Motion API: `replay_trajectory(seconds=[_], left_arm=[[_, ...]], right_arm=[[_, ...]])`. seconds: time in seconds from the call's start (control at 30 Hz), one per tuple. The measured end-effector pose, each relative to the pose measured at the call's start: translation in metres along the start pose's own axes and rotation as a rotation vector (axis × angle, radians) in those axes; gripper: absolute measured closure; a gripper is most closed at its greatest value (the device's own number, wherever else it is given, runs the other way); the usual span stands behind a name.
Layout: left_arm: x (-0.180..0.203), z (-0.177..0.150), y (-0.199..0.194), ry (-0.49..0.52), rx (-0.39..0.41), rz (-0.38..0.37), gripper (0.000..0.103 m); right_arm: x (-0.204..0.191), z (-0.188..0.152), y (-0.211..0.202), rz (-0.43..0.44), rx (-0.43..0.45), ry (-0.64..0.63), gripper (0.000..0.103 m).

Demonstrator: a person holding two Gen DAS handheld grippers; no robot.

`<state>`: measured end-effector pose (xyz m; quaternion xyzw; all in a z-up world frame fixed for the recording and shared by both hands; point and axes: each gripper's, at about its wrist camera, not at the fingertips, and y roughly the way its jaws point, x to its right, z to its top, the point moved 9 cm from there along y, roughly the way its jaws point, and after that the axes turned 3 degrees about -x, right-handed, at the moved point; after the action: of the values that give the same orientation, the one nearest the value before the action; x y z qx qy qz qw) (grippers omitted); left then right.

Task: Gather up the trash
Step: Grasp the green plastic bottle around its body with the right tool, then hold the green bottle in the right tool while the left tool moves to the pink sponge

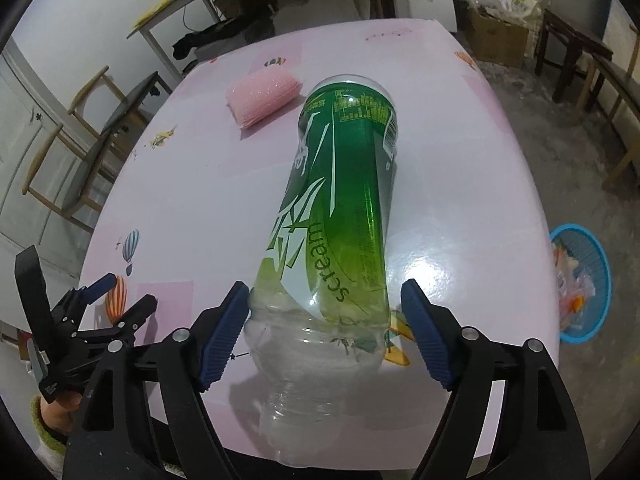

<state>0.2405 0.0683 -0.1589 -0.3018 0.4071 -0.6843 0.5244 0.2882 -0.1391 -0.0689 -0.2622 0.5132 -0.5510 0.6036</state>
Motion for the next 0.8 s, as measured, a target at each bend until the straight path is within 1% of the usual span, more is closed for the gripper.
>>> replay_trajectory(seconds=[0.13, 0.33, 0.5, 0.57, 0.67, 0.7, 0.8], left_arm=[[-0.002, 0.000, -0.001, 0.001, 0.006, 0.005, 0.004], [-0.003, -0.003, -0.002, -0.014, -0.020, 0.011, 0.004], [-0.002, -0.005, -0.003, -0.023, 0.000, 0.017, 0.004], [-0.002, -0.007, -0.003, -0.016, -0.018, 0.012, 0.004], [-0.004, -0.005, -0.002, -0.017, -0.060, 0.008, 0.005], [-0.004, -0.003, -0.003, -0.027, -0.060, -0.004, 0.005], [0.001, 0.017, -0.015, -0.076, -0.009, -0.101, 0.005]], right_arm=[[-0.001, -0.001, 0.003, 0.022, -0.007, 0.011, 0.028], [-0.004, -0.004, 0.006, 0.044, -0.012, -0.010, 0.027], [-0.001, -0.001, 0.006, 0.051, 0.011, -0.007, 0.028], [0.000, 0.000, 0.005, 0.082, 0.015, 0.005, 0.036], [0.005, 0.001, 0.003, 0.103, 0.030, 0.024, 0.036], [0.008, 0.001, 0.002, 0.108, 0.039, 0.034, 0.036], [0.017, 0.000, -0.002, 0.112, 0.054, 0.053, 0.036]])
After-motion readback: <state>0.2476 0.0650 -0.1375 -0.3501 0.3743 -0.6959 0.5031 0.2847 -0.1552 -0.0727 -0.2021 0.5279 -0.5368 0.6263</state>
